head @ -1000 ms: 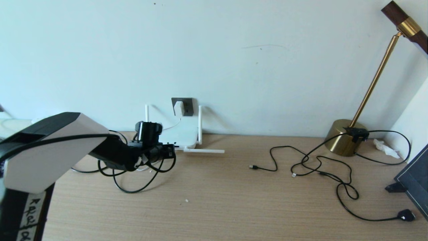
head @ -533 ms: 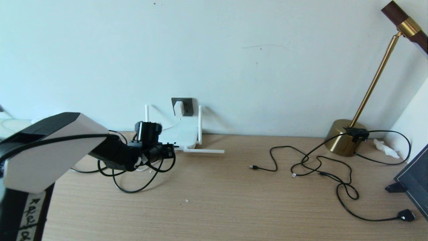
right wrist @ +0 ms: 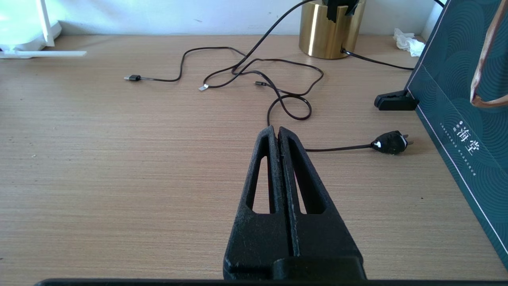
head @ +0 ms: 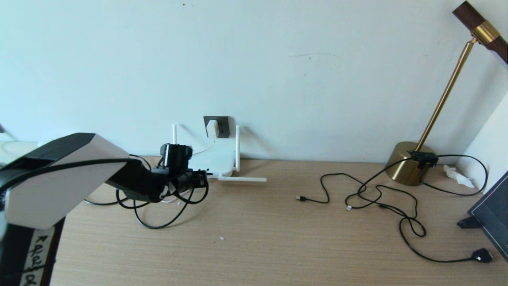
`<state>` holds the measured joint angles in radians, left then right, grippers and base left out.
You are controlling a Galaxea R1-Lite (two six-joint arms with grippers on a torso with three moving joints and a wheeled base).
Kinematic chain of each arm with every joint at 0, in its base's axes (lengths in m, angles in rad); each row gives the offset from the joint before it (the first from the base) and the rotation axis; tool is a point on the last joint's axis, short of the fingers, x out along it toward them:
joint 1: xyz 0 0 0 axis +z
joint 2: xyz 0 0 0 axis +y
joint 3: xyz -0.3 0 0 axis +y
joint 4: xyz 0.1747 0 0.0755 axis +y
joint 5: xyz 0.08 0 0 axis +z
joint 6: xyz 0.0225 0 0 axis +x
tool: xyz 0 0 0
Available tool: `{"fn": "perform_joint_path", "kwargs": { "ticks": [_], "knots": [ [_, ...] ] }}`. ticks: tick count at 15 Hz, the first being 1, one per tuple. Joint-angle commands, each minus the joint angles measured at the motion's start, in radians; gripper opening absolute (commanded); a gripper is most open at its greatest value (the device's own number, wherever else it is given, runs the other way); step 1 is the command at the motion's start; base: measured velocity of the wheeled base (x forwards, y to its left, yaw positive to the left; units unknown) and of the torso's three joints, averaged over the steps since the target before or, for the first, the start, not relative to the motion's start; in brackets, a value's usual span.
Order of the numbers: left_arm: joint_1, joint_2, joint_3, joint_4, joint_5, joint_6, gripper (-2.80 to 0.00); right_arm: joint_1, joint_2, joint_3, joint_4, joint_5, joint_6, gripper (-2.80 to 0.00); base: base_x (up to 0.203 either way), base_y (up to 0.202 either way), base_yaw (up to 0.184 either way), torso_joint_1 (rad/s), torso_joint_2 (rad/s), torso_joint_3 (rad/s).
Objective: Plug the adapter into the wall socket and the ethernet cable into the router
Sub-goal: Plug cable into router interface
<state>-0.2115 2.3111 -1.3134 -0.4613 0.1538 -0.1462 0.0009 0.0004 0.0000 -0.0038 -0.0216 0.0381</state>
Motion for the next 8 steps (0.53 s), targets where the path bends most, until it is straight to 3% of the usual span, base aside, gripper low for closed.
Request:
{"fn": "perform_joint_path", "kwargs": {
  "ticks": [1,8],
  "knots": [
    [0.0,0.005,-0.009,-0.005,0.001,-0.001,-2.8,0.0,0.0,0.0,-0.001,0.0,0.0,-2.8,0.0,0.0,0.0,0.0,0.0,0.0],
    [0.0,0.011,-0.017,-0.005,0.001,-0.001,-2.8,0.001,0.0,0.0,-0.001,0.0,0.0,-2.8,0.0,0.0,0.0,0.0,0.0,0.0]
  ]
}}
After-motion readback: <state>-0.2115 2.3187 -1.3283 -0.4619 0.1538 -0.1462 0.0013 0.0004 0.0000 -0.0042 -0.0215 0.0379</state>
